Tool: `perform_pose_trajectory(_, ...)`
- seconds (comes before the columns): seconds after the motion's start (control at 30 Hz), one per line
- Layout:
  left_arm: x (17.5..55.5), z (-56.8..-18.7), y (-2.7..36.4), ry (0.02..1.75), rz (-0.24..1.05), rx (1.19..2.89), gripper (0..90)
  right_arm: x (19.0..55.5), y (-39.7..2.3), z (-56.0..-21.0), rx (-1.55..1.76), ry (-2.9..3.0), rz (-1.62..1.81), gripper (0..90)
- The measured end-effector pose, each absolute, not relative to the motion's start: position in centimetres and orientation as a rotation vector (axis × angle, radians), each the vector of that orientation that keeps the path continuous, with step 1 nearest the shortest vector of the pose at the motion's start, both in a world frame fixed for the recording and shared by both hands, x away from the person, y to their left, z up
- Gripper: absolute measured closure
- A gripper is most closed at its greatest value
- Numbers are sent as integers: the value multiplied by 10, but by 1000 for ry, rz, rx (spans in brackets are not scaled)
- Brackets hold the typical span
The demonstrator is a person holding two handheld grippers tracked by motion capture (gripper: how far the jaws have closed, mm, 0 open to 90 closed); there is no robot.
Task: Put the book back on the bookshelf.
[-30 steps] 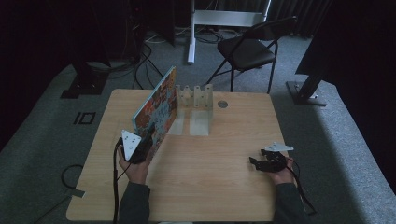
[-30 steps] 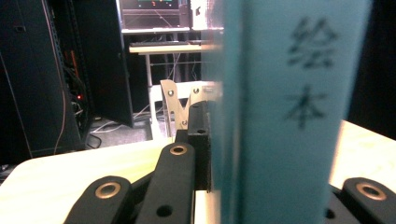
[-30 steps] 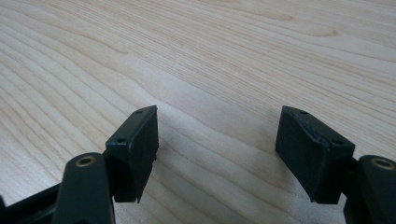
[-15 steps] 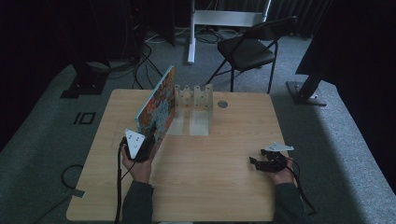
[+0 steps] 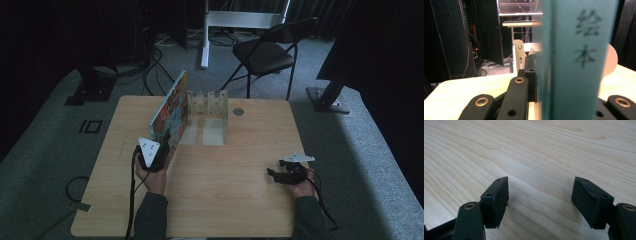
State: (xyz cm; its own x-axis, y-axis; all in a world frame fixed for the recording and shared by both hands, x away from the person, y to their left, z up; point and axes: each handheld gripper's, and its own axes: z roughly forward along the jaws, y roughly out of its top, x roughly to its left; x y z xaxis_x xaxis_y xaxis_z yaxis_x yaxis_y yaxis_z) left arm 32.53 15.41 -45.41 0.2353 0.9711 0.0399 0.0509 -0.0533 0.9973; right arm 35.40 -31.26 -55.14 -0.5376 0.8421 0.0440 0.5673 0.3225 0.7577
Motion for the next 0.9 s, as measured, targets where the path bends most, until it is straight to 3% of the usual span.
perform_pose_trajectory(0.9, 336, -460, 145, 1120, 1105, 1339, 808, 354, -313, -551, 1253, 2236, 1060, 297)
